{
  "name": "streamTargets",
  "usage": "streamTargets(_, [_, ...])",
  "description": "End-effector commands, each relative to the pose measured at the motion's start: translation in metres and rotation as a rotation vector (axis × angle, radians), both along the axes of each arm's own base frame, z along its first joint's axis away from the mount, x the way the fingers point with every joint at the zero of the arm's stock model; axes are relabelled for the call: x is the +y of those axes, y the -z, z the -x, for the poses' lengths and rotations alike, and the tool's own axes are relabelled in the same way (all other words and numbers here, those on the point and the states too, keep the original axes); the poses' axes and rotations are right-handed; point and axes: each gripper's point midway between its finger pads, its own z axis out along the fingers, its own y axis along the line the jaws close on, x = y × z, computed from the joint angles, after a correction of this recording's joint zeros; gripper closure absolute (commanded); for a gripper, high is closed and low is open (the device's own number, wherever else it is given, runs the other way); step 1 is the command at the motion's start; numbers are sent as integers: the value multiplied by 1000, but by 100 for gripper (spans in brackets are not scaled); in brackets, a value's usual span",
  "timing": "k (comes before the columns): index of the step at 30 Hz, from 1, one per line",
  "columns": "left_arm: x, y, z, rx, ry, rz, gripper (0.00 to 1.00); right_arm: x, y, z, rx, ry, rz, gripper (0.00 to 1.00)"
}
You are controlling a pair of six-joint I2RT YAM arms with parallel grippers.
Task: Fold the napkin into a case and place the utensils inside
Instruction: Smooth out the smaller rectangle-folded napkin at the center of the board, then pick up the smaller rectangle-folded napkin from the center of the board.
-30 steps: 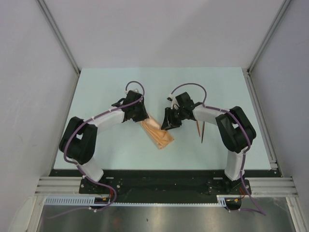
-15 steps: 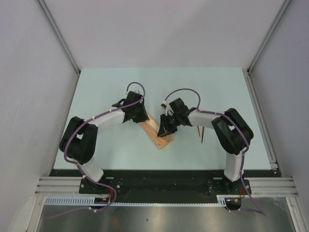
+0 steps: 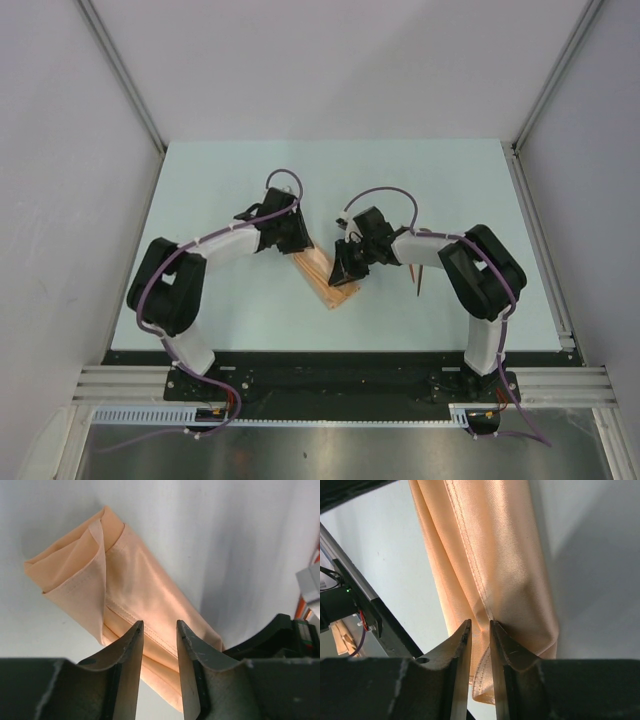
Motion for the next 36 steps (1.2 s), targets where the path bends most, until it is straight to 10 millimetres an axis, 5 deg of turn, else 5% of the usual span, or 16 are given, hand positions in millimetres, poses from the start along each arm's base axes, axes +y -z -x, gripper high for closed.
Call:
streamTargets(1, [6, -48, -7, -125, -18, 73, 61, 0, -20, -7, -78, -10, 25, 74])
streamTargets(6, [28, -66, -2, -154, -67, 87, 59, 12, -48, -23, -161, -27, 24, 72])
streamTargets(11, [78, -90, 6, -225, -234, 71, 55, 21, -69, -45, -281, -25, 80, 66])
streamTargets(14, [109, -99, 14, -249, -334, 31, 55, 31, -74, -54, -338, -40, 100, 54])
streamTargets(18, [132, -111, 26, -285, -361, 20, 54, 42, -68, -60, -421, -85, 212, 27])
streamTargets(24, [136, -122, 42, -319, -327, 33, 54, 43, -41, -54, -482, -160, 471, 16])
streamTargets(36, [121, -111, 50, -293, -251, 92, 53, 37, -10, -28, -518, -266, 671, 16])
